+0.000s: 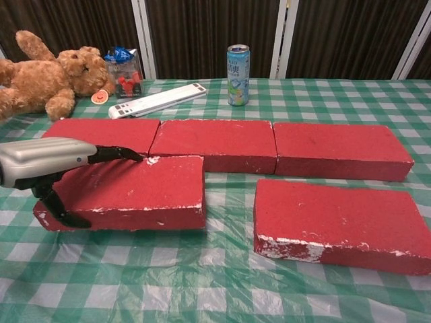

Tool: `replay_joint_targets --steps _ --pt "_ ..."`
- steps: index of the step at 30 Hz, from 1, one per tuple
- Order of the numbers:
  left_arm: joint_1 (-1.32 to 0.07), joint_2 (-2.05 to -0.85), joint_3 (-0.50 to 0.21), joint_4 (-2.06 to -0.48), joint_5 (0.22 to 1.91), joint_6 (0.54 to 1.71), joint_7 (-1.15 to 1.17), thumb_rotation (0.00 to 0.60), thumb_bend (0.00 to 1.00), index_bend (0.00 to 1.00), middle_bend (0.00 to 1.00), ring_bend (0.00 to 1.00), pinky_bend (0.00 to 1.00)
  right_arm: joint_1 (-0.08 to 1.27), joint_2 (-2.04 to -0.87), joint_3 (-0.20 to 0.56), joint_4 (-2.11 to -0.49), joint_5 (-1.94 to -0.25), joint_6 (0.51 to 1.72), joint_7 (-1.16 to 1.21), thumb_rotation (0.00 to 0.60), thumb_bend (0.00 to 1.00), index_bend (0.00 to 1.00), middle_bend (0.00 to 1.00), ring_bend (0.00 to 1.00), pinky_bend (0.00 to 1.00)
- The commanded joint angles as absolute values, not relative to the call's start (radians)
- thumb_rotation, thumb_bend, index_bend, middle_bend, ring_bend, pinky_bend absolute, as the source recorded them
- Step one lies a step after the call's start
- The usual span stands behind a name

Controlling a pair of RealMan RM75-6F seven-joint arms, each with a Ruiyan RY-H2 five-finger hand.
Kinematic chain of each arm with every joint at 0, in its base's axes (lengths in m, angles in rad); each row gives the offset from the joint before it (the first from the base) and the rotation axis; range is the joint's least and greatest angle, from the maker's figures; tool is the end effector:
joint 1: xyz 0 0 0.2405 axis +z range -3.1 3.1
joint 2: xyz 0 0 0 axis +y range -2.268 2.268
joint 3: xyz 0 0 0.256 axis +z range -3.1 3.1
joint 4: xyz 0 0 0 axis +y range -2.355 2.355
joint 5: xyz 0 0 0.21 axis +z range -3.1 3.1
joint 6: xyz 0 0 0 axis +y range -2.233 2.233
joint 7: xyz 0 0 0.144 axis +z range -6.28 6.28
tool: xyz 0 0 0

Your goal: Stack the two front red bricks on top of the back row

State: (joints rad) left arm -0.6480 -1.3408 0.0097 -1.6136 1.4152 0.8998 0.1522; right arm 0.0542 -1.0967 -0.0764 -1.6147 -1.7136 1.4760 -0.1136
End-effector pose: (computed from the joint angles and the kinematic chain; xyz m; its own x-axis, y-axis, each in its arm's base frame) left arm -0.1916 0.2811 0.0068 0.5417 0.3903 0.7445 0.7945 -0.5271 -0.3017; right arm -0.2999 -0.1410 0.1366 0.5301 -0.1240 0.8388 -0.8410 -0.2028 0.5016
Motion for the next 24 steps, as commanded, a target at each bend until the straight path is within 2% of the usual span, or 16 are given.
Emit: replay_joint_targets --steps 1,5,8,18,24 --pt "-0.628 -1.310 0.021 -1.651 1.455 0.944 0.150 0.600 0.27 0.00 0.72 0.58 0.59 0.054 -1.097 -0.077 -1.615 -1.714 1.475 -0.114 0.560 0.06 0.00 0.00 0.00 0.00" --pt "-0.629 -1.278 0.007 -1.678 1.482 0.977 0.159 0.600 0.27 0.00 0.72 0.58 0.59 0.055 -1.098 -0.077 -1.615 -1.712 1.471 -0.116 0.560 0.06 0.00 0.00 0.00 0.00" --pt "-0.654 -1.268 -0.032 -1.663 1.474 0.977 0.177 0.600 0.27 0.00 0.72 0.58 0.59 0.057 -1.100 -0.075 -1.615 -1.708 1.467 -0.119 0.561 0.06 0.00 0.00 0.00 0.00" --pt "-0.837 -1.283 -0.148 -1.475 1.427 0.774 0.041 0.600 0.27 0.00 0.73 0.58 0.57 0.052 -1.114 -0.064 -1.618 -1.685 1.465 -0.161 0.561 0.06 0.00 0.00 0.00 0.00" --pt "-0.929 -1.332 -0.160 -1.320 1.467 0.683 -0.123 0.600 0.27 0.00 0.73 0.58 0.56 0.041 -1.127 -0.049 -1.622 -1.657 1.479 -0.195 0.561 0.06 0.00 0.00 0.00 0.00"
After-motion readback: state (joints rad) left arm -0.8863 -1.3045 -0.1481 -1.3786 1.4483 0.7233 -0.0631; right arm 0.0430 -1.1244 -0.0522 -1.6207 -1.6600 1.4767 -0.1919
